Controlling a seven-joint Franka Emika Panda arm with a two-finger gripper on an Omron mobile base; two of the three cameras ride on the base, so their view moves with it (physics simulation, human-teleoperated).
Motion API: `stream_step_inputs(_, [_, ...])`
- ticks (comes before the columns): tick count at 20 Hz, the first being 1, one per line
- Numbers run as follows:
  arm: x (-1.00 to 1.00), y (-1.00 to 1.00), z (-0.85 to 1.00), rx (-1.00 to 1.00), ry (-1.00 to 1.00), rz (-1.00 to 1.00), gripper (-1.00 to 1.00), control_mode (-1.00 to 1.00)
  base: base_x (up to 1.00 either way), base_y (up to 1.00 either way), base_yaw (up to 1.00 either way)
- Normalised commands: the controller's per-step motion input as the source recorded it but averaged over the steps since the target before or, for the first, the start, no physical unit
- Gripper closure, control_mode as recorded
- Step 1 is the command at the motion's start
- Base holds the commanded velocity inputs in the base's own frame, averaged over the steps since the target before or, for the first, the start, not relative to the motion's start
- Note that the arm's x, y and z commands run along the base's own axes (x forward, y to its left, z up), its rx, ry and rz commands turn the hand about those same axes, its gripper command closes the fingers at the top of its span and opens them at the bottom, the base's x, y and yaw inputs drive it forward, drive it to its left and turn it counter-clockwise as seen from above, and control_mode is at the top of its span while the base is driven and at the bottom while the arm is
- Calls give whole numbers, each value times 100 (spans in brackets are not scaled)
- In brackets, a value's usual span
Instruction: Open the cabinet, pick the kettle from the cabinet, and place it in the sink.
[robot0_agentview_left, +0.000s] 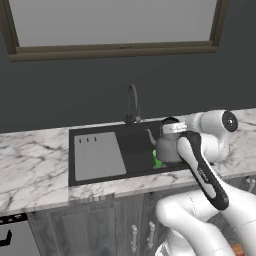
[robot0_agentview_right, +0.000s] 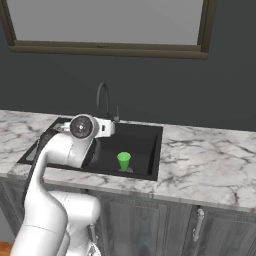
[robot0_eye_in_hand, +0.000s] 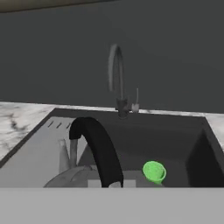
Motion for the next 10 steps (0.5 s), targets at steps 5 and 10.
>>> stream_step_inputs(5, [17, -3, 0, 11, -6, 45, 100, -100, 0, 0, 0])
stream_step_inputs(10, [22, 0, 0, 1, 1, 33, 100, -100, 0, 0, 0])
